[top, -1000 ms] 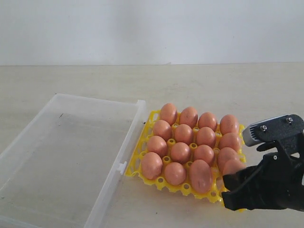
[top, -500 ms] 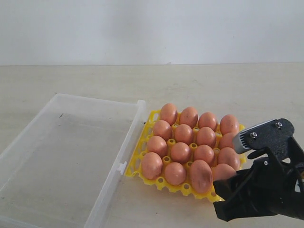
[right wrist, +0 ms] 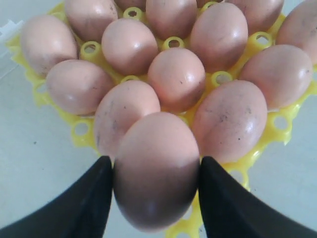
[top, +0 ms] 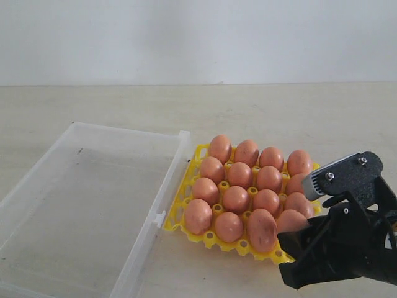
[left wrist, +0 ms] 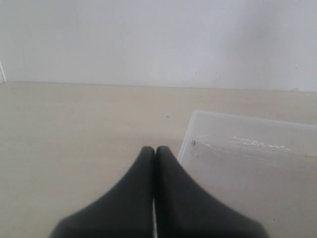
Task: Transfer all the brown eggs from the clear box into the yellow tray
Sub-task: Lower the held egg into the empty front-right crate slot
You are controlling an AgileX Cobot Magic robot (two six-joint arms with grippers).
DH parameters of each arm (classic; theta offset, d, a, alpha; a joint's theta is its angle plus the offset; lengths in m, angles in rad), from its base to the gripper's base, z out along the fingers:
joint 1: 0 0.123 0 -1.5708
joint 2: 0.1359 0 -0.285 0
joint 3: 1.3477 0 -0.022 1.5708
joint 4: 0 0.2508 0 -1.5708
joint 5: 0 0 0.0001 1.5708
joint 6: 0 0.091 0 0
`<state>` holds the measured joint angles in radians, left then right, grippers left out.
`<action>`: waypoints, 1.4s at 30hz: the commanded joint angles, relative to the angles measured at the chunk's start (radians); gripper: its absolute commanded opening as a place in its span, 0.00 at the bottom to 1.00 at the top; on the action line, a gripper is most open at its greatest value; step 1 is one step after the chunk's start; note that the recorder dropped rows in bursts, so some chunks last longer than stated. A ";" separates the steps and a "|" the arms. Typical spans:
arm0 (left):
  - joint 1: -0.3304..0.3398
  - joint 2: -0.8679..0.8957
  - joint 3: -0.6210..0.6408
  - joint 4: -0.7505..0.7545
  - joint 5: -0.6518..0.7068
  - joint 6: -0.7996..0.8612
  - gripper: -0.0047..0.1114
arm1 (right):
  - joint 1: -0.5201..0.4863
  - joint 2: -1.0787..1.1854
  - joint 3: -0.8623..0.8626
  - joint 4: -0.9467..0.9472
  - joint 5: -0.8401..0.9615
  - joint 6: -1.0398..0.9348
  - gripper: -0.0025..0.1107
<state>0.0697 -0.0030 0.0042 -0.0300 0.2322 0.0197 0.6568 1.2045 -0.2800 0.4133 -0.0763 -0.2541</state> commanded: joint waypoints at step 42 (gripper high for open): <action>0.001 0.003 -0.004 -0.005 0.000 0.001 0.00 | 0.001 0.086 0.001 0.001 -0.064 -0.005 0.02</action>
<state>0.0697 -0.0030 0.0042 -0.0300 0.2322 0.0197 0.6568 1.2911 -0.2800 0.4133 -0.1257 -0.2531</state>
